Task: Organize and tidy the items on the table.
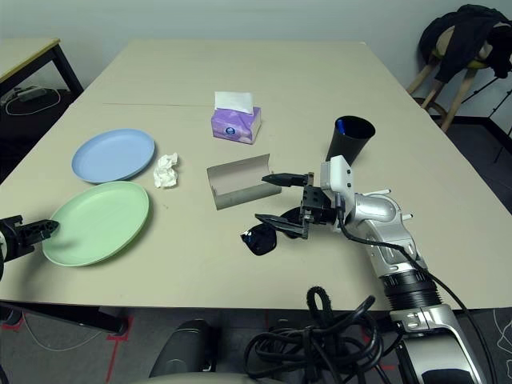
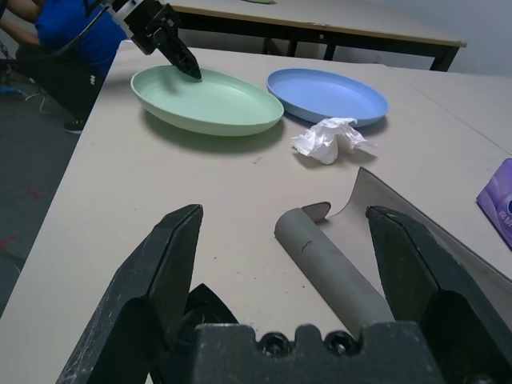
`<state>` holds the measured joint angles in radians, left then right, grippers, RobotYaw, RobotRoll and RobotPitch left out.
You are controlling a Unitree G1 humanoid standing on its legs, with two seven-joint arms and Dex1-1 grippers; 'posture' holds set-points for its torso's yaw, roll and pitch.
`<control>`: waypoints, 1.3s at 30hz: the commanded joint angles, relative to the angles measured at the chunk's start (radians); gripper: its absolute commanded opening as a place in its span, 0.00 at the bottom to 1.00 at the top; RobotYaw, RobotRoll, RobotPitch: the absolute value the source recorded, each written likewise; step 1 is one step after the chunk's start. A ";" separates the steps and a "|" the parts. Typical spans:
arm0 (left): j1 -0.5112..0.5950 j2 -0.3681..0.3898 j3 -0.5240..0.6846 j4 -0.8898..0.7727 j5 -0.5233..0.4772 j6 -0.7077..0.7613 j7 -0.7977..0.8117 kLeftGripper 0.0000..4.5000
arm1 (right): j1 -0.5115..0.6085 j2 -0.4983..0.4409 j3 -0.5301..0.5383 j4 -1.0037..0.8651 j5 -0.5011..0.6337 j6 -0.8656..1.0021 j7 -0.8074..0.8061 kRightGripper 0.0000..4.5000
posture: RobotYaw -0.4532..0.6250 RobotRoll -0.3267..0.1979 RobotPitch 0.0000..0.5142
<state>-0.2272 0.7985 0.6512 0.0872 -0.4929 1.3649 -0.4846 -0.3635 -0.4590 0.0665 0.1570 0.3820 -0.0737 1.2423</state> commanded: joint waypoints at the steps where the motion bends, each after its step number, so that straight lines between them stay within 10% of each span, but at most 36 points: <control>1: -0.035 0.002 0.027 -0.032 -0.038 0.047 -0.003 0.01 | 0.010 -0.006 -0.005 0.005 0.001 -0.009 -0.001 1.00 | 0.52 0.62 0.08; 14: -0.274 0.024 0.099 0.051 -0.013 0.051 0.101 0.01 | -0.009 0.005 -0.012 0.022 0.003 -0.009 -0.020 1.00 | 0.53 0.62 0.08; 25: -0.462 -0.170 0.037 0.302 0.127 -0.291 0.404 0.01 | -0.005 0.046 -0.046 -0.002 -0.005 0.034 -0.190 1.00 | 0.52 0.62 0.08; 39: -0.701 -0.242 0.033 0.737 0.143 -0.772 0.673 0.01 | 0.044 0.055 -0.032 -0.083 -0.007 0.061 -0.241 1.00 | 0.50 0.62 0.09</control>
<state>-0.9085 0.5671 0.6838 0.7897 -0.3386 0.6153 0.1689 -0.3295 -0.3974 0.0340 0.1009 0.3791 -0.0221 1.0108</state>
